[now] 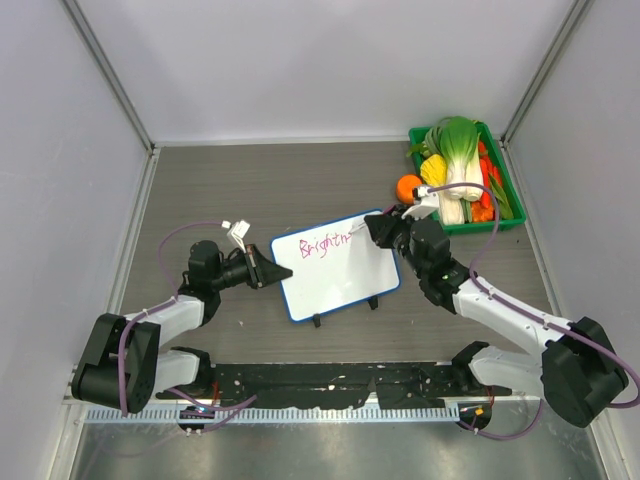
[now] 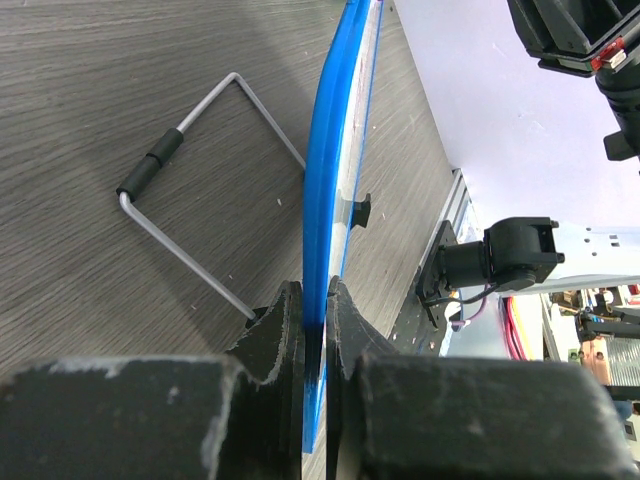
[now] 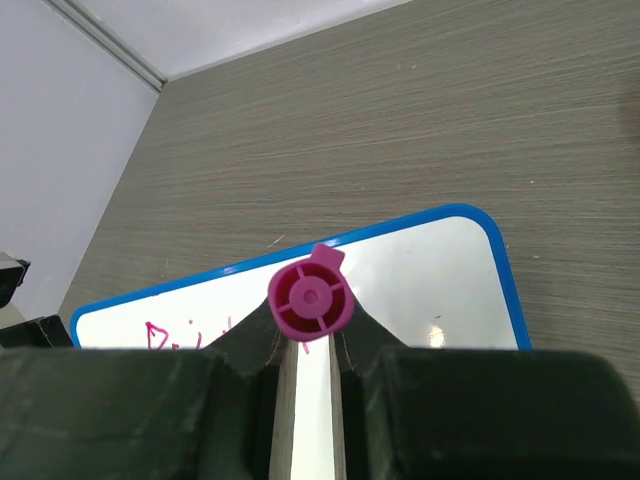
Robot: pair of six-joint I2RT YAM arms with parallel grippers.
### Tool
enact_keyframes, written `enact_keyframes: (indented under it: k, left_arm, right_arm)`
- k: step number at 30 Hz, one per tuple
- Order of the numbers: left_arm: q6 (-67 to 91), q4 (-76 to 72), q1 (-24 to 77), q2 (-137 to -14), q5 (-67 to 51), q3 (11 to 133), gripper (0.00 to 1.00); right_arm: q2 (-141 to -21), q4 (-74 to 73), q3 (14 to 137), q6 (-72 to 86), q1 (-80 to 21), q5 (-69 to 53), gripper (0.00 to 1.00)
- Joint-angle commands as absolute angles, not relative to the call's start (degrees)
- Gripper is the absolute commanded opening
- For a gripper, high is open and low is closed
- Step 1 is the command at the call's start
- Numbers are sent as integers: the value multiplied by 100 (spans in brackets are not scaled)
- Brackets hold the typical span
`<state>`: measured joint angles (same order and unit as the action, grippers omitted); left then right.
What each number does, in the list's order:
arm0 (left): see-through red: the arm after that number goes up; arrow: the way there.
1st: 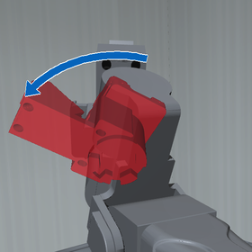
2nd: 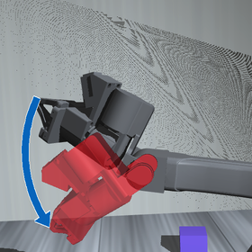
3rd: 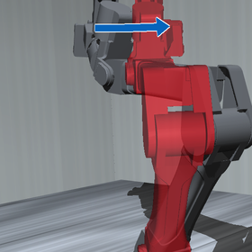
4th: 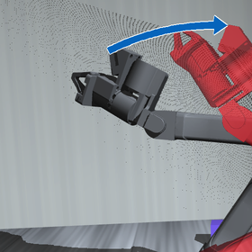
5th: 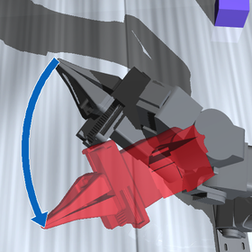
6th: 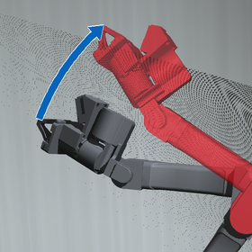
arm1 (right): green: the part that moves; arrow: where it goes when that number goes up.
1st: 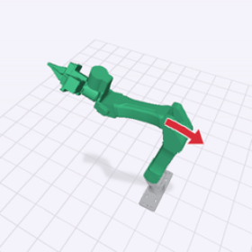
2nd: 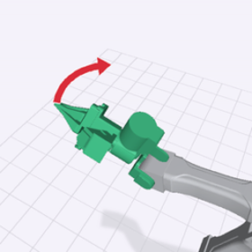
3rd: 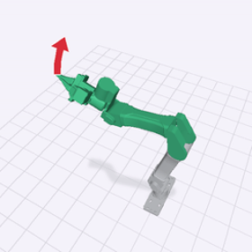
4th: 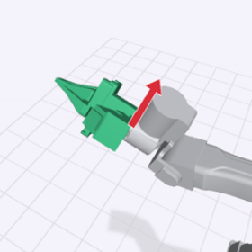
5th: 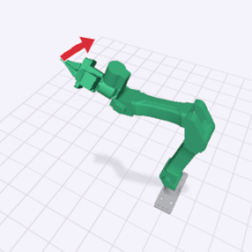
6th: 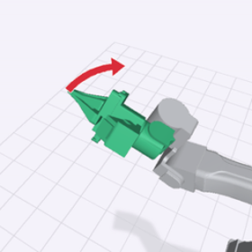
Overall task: Write a sentence on the whiteboard
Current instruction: Write with the whiteboard marker on the whiteboard.
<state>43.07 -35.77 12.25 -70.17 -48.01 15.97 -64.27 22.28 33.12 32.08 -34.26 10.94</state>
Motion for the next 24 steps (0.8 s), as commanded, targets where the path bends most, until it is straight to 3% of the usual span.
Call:
enact_keyframes:
  k: [1,24]
  left_arm:
    - [3850,-3243,1222,-7128,-4324,1591,0]
    - [3850,-3261,1213,-7154,-4333,1591,0]
  right_arm:
    - [-6469,2295,3498,3138,-3401,958,1]
    - [-6126,2013,3041,3173,-3393,949,1]
